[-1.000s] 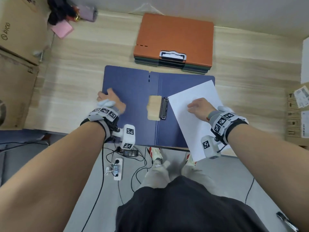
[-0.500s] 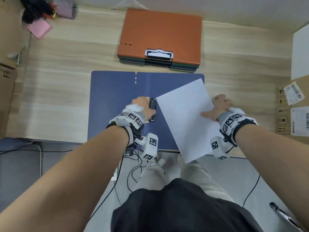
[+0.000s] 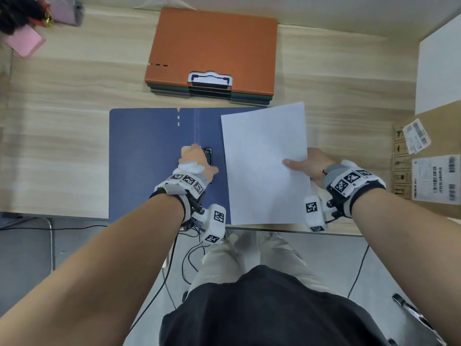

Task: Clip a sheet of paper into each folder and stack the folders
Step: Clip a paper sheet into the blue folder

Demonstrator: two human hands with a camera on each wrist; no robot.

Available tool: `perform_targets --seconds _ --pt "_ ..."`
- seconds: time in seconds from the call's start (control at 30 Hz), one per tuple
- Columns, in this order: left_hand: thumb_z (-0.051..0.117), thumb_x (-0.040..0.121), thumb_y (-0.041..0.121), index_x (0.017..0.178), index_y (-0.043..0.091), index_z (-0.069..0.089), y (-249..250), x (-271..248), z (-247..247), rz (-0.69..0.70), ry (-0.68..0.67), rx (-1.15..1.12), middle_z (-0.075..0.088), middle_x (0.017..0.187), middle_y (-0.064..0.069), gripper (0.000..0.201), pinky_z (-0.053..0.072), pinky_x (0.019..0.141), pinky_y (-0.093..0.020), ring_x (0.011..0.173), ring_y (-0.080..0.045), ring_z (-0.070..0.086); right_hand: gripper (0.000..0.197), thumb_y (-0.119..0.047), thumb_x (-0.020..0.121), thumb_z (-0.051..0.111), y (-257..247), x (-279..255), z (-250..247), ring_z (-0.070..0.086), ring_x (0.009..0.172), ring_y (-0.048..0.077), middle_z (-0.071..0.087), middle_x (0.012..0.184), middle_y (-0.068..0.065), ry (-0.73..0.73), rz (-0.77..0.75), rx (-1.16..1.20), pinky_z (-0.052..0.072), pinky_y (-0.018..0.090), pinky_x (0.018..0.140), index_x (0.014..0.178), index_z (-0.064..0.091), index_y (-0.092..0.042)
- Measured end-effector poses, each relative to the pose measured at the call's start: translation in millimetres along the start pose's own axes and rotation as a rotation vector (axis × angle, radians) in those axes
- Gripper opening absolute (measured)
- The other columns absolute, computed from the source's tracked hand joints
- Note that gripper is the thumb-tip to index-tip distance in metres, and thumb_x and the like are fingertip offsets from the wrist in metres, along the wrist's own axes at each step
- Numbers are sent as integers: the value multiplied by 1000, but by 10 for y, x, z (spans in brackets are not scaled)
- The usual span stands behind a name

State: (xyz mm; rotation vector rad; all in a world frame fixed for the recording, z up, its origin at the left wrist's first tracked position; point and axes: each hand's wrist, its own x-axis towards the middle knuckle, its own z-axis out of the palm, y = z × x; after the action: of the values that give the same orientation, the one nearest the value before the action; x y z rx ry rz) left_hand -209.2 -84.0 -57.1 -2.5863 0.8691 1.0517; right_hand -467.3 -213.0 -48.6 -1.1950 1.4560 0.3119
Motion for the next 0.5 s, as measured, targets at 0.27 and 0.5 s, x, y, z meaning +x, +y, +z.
perform_targets --seconds 0.27,0.5 --pt "74 83 30 122 9 54 44 -52 7 -12 40 58 49 124 -12 48 39 67 -30 94 -26 65 41 -34 84 74 -95 80 333 63 104 29 67 112 4 16 -23 -67 51 45 96 117 64 -12" --pt "69 84 32 119 12 54 -105 -25 8 49 22 -22 52 117 -5 43 33 53 -25 76 -25 57 42 -33 79 79 -106 127 417 63 108 31 67 117 7 28 30 126 49 47 98 111 61 -12"
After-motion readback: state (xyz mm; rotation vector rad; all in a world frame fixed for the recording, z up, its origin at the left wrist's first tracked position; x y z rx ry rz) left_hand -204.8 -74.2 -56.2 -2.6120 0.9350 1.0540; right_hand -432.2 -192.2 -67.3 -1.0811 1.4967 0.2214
